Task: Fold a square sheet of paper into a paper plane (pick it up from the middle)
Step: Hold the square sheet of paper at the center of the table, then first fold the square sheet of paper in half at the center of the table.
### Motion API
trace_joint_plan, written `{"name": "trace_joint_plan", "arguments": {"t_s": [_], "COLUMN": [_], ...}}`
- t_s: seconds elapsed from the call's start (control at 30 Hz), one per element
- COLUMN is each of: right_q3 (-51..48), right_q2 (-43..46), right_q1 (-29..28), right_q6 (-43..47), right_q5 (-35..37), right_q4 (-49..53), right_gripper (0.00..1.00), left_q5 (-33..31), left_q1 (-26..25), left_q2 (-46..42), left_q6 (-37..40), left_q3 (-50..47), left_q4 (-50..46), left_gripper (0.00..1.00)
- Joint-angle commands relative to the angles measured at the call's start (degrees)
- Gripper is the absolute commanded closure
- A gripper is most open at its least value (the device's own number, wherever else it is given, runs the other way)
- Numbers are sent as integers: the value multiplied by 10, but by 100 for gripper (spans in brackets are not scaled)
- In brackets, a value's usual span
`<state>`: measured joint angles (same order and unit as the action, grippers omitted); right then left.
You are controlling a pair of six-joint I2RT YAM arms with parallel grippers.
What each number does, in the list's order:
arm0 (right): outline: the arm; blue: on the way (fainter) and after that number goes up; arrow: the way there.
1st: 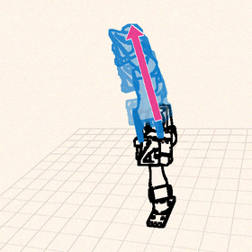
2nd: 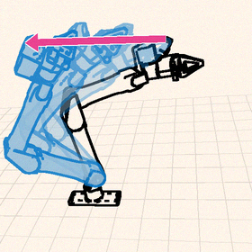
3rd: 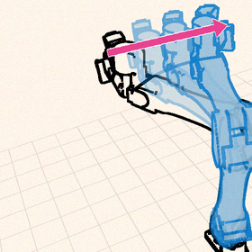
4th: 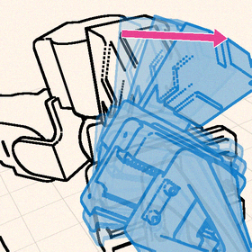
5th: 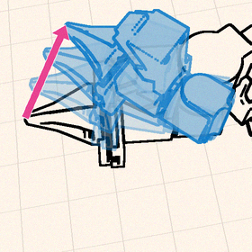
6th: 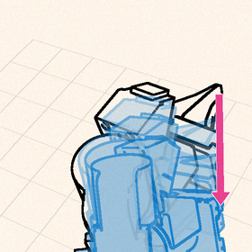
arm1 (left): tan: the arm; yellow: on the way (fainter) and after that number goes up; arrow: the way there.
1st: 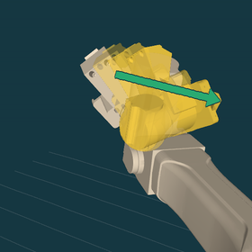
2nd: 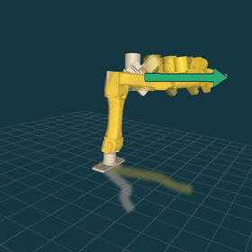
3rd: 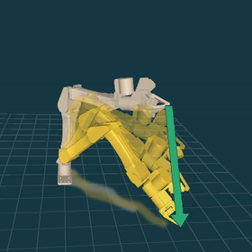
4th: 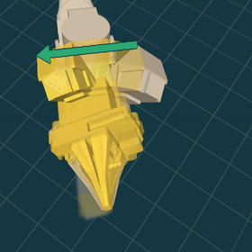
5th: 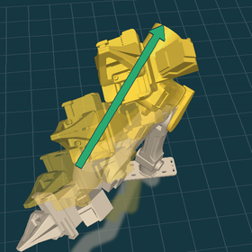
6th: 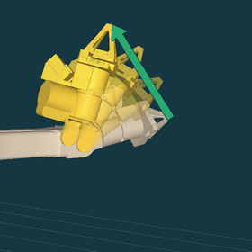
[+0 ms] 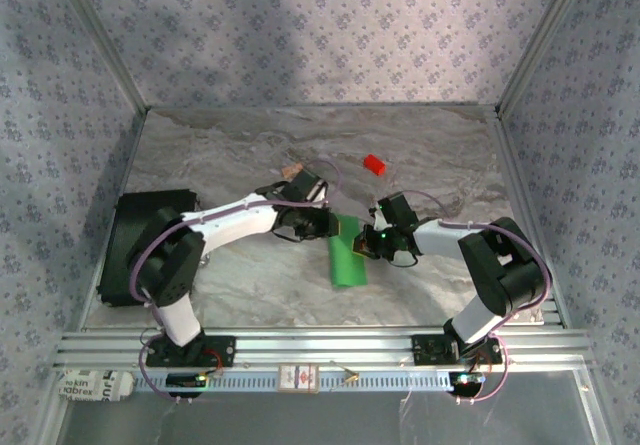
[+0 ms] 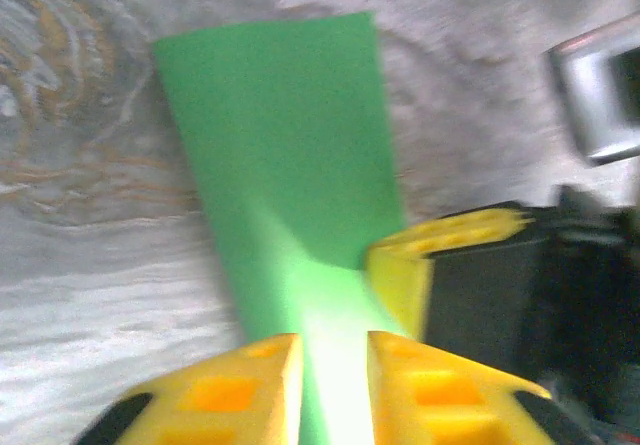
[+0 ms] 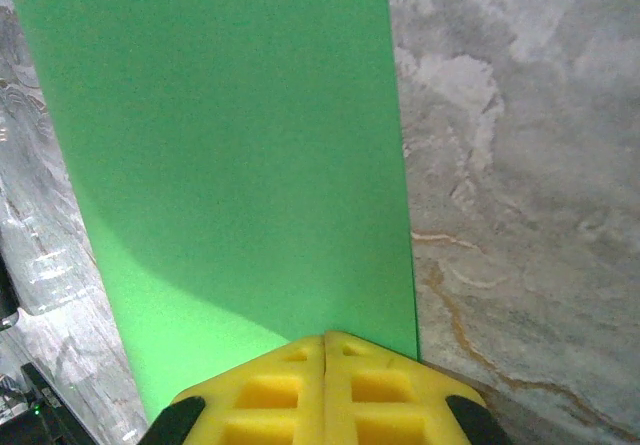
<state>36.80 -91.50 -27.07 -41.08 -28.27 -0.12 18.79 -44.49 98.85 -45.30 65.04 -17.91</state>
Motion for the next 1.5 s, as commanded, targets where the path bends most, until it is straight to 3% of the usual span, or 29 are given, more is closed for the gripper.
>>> {"name": "trace_joint_plan", "arguments": {"t_s": [0.0,0.1,0.33,0.93,1.3,1.47], "right_q3": [-7,-8,-11,-15,-9,-7], "right_q2": [-21,-21,-25,-35,-33,-34], "right_q1": [5,-1,-10,-17,-17,-16], "right_q6": [10,3,-7,-11,-3,-2], "right_q5": [50,53,60,68,70,70], "right_q4": [69,65,59,60,69,70], "right_gripper": [100,100,100,100,100,100], "left_q5": [107,151,178,99,112,138], "left_q1": [16,19,18,27,37,58], "left_q2": [-5,12,51,102,47,63], "left_q6": [-48,-58,-76,-22,-27,-36], "left_q3": [-44,-56,-75,-140,-96,-76], "left_q4": [135,173,209,152,147,171], "left_gripper": [94,100,100,100,97,96]}}
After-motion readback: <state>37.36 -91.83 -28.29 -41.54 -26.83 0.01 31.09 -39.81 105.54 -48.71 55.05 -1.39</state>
